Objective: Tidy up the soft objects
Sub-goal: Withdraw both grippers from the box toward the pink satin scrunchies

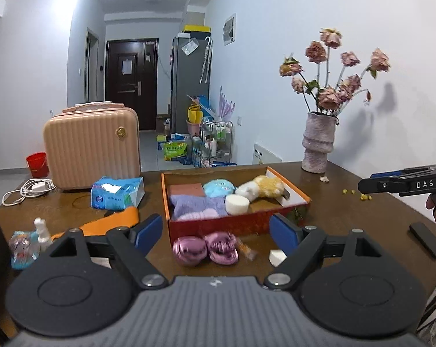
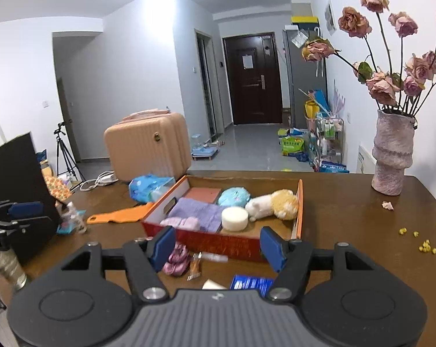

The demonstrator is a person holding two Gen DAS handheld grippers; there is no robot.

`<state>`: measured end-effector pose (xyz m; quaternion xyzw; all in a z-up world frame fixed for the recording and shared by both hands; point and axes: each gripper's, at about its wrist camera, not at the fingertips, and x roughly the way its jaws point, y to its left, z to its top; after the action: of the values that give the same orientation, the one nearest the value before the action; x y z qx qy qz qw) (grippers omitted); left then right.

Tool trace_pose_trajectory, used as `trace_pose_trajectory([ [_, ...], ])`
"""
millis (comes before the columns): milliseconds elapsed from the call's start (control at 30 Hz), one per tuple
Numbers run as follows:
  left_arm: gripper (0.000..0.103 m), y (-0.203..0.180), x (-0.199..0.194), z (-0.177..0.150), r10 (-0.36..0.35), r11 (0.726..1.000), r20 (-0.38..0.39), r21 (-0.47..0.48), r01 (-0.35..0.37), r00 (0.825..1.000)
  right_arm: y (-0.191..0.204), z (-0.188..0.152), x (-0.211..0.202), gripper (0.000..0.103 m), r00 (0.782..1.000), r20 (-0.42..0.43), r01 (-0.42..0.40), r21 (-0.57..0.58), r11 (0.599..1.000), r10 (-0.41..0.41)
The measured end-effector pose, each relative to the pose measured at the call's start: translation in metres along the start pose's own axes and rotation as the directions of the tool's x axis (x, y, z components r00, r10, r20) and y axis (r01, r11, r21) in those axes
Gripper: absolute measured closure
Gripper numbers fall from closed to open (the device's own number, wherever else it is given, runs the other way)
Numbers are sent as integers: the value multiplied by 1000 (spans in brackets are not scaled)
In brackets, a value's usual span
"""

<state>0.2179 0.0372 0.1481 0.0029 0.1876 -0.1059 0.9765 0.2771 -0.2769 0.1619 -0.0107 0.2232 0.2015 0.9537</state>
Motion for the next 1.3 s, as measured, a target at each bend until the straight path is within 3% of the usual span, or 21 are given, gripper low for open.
trace_pose_trajectory([
  [367,17,-16,-66,-94,-40,991,-3,-126,39,999,46,-105,-73,39,998,48,-49,-24,999,50],
  [667,17,-6,-62,-114,-34,985,-44,-173,26,998,72,-144,-52,47,992,-13,-125,16,992,125],
  [900,17,11,-9,-106,-45,974,-89,-226,23,995,81,-139,22,67,980,-84,-174,78,982,180],
  [1167,19,62,101,-76,-45,936,-137,-353,-7,990,65,-100,146,66,968,-107,-181,333,925,228],
  [1300,19,80,166,-57,-39,937,-168,-348,-22,985,52,-91,196,66,965,-130,-146,450,881,226],
])
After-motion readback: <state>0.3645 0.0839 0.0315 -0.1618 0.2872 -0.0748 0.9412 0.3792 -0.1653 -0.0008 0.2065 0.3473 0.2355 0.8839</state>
